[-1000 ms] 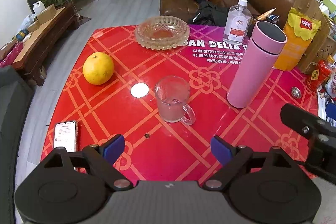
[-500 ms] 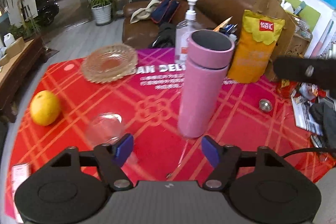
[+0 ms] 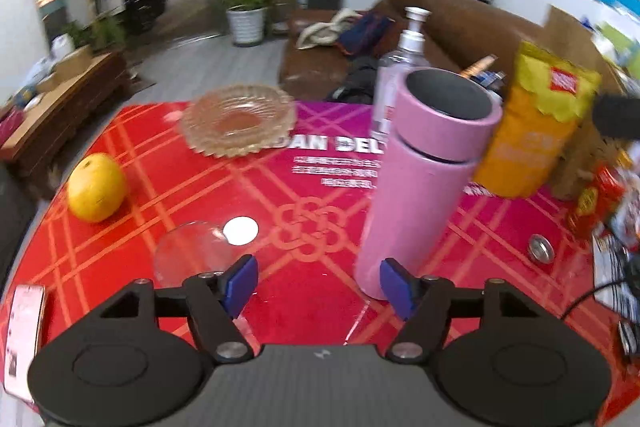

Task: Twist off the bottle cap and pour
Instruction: 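Close the left gripper around the pink thermos bottle body, then grasp the black cap with the right gripper while the left gripper holds the bottle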

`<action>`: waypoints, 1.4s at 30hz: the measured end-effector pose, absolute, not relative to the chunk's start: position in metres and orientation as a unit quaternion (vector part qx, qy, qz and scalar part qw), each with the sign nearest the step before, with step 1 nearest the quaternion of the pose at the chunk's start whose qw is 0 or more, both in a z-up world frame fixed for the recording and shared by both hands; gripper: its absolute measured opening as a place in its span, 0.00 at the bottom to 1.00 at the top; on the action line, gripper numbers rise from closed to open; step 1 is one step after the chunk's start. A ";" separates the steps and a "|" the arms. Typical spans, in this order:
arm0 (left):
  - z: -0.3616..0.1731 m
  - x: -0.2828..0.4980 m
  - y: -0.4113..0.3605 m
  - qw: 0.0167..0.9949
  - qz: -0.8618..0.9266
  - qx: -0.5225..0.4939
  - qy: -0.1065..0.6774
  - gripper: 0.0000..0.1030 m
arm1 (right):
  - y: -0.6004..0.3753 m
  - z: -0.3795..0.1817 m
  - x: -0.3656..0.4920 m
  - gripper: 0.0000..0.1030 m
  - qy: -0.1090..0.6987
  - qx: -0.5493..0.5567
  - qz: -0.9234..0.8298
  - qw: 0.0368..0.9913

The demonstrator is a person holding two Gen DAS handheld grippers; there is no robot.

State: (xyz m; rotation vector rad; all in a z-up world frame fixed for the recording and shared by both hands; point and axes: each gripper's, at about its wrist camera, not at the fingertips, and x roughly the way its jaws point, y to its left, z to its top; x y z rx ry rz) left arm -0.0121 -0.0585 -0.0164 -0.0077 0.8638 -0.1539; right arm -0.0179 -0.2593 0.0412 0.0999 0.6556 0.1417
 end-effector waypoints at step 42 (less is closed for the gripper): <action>-0.086 0.028 -0.133 0.927 -0.196 0.118 0.296 0.65 | -0.199 0.018 0.060 0.63 0.370 -0.069 0.148 0.914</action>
